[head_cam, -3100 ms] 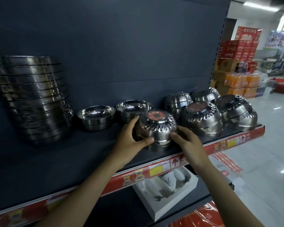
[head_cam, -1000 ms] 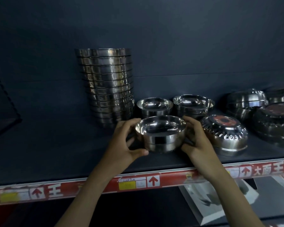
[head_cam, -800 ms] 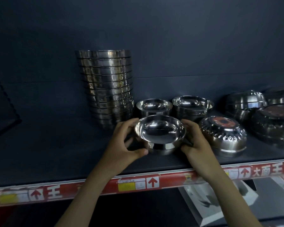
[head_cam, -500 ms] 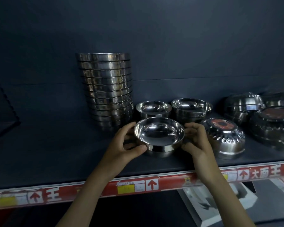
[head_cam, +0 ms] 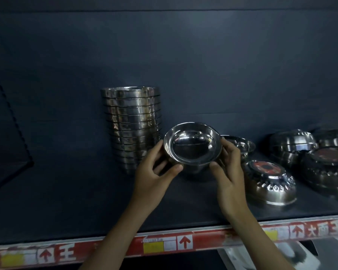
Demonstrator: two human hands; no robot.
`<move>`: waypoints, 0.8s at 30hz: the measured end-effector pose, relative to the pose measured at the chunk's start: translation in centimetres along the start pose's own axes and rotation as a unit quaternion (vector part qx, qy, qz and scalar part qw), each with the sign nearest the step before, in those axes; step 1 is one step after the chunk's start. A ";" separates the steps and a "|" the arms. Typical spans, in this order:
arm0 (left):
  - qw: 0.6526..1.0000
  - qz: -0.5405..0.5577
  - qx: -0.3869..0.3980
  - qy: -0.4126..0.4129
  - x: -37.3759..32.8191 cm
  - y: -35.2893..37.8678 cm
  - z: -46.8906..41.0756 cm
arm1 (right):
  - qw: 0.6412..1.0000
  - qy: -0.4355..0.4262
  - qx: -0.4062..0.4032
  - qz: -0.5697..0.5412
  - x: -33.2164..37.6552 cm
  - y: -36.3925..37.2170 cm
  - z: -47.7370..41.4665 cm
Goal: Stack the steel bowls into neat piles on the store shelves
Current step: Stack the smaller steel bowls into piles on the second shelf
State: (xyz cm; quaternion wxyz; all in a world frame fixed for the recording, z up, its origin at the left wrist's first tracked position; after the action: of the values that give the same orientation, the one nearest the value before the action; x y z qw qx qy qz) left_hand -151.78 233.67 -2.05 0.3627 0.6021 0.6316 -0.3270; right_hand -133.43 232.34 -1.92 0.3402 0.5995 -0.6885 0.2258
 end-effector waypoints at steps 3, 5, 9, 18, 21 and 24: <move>0.999 0.019 -0.029 0.002 0.3 1.0 -1.5 | 1.000 0.008 -0.019 0.004 -0.7 0.6 -2.4; 0.999 0.022 -0.047 0.011 0.6 1.8 -2.2 | 0.999 0.023 -0.033 -0.006 -1.4 0.6 -3.9; 0.995 0.015 -0.094 0.033 0.8 3.1 -3.0 | 0.998 0.049 -0.040 -0.006 -2.6 0.7 -6.0; 0.989 -0.069 -0.123 0.042 2.7 3.9 -3.1 | 0.994 0.070 -0.044 0.074 -4.5 1.2 -6.2; 0.989 -0.098 -0.107 0.030 2.8 4.1 -2.8 | 0.991 0.085 -0.045 0.091 -5.0 0.7 -5.2; 0.987 -0.119 -0.102 0.026 3.3 3.9 -2.5 | 0.987 0.092 -0.026 0.127 -5.2 0.4 -4.7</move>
State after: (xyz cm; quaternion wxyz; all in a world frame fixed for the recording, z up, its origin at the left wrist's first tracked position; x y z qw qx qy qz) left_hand -148.09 237.76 -3.50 0.3644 0.4903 0.7383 -0.2860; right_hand -132.65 239.25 -2.58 0.3863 0.4749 -0.7304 0.3028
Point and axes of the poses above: each hand's wrist, its own z-axis away from the middle knuckle, its own y-axis out of the palm, x = y × z, the point moved 4 cm from there along -z, towards the middle knuckle, and after that the axes turned 2 degrees about -x, right-handed, at the moved point
